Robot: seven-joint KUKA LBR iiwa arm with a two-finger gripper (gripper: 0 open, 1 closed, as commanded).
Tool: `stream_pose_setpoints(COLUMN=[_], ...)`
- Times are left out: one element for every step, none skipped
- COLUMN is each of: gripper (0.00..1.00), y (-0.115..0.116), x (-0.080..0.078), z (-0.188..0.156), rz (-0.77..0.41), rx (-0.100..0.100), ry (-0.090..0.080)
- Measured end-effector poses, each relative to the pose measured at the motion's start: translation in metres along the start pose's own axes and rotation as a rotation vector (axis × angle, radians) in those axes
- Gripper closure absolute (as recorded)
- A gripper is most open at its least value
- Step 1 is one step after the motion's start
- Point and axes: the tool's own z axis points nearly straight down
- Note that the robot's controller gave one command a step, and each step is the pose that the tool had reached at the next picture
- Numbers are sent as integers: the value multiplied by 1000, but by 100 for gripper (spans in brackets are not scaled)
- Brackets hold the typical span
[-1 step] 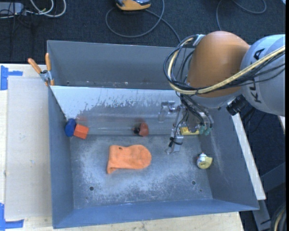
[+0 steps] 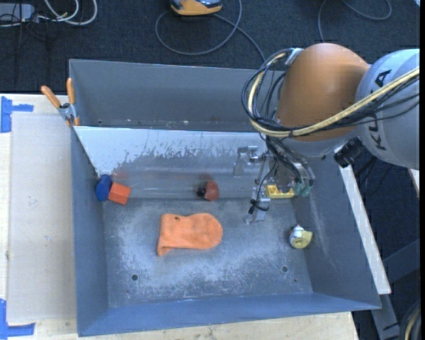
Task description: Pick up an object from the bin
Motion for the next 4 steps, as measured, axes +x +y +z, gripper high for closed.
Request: stream_pose_setpoints(gripper=[0, 0, 0, 0], y=[46, 62, 44, 54], x=[0, -11, 0, 5], z=[53, 81, 111, 138], rz=[-46, -1, -70, -271], rx=[0, -3, 0, -2], ry=[0, 8, -1, 7])
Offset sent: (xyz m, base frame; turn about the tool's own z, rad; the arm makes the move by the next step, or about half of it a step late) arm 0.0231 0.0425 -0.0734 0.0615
